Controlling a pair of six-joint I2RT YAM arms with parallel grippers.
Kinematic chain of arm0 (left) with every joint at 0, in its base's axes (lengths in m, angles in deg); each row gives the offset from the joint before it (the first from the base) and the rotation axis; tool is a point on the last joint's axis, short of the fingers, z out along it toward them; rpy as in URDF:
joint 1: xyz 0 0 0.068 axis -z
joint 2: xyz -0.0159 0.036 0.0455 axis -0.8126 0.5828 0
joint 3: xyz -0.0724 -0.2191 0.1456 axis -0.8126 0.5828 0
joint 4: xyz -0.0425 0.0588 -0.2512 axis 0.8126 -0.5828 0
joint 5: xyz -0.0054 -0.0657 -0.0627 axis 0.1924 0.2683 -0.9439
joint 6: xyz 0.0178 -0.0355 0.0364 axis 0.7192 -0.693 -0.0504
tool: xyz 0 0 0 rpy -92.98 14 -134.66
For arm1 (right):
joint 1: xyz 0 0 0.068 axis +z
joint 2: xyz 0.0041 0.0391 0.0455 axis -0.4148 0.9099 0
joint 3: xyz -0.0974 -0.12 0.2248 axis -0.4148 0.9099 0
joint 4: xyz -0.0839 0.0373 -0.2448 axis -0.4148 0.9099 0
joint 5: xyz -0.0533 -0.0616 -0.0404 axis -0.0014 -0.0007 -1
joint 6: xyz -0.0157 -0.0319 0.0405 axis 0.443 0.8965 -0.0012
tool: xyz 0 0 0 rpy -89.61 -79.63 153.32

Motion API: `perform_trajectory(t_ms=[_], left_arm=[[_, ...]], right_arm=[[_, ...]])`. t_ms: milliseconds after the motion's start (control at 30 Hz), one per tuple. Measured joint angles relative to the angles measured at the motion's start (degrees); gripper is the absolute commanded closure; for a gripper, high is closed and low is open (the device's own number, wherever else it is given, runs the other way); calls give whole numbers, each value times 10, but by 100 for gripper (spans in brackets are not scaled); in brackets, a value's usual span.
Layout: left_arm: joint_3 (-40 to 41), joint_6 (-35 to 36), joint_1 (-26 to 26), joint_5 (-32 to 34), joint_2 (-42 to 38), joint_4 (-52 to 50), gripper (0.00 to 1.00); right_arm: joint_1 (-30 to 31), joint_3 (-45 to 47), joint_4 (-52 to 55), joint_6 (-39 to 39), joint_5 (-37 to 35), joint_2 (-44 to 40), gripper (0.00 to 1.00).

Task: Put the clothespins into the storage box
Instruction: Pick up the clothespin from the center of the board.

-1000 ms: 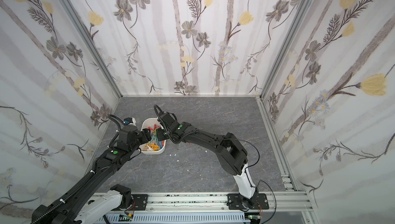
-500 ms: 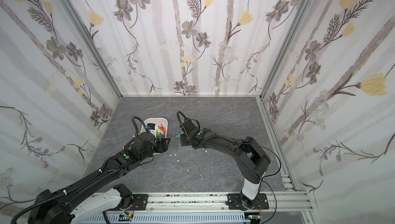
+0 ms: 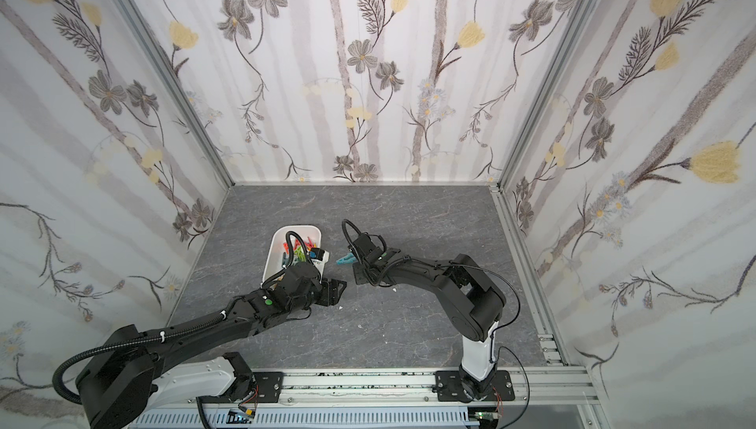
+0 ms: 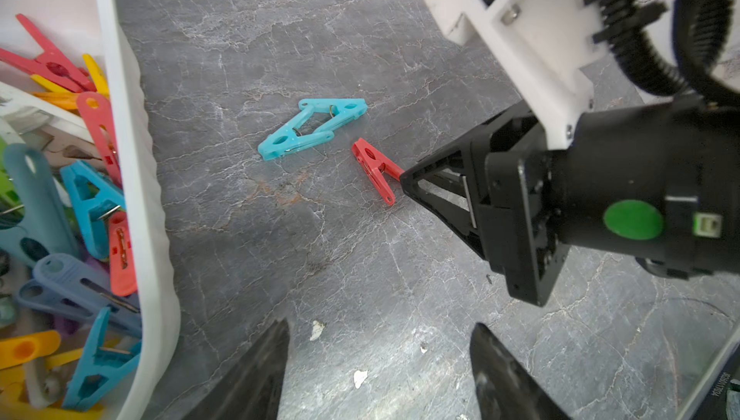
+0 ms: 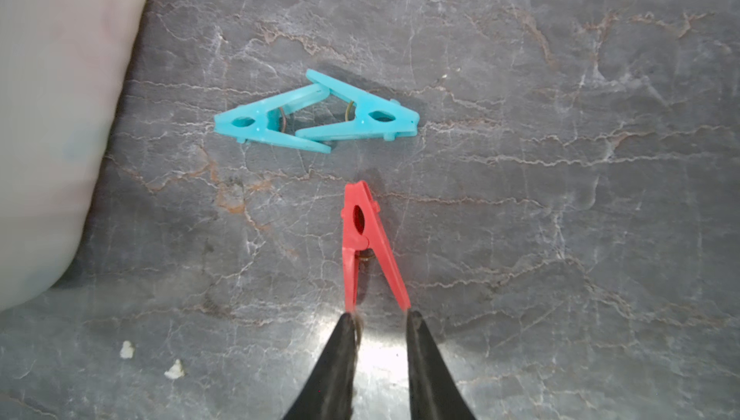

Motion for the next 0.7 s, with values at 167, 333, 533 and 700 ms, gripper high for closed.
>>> perform_trajectory(t_ms=[167, 333, 533, 700], left_arm=[[0, 1, 0, 0, 4, 4, 28], [-3, 5, 0, 0, 8, 4, 28], [-8, 11, 0, 3, 8, 4, 28], [-12, 11, 0, 12, 4, 2, 28]], right_arm=[[-9, -14, -3, 16, -7, 26, 75], [-9, -26, -4, 29, -8, 43, 77], [-8, -46, -8, 40, -8, 62, 84], [-5, -53, -15, 45, -7, 65, 89]])
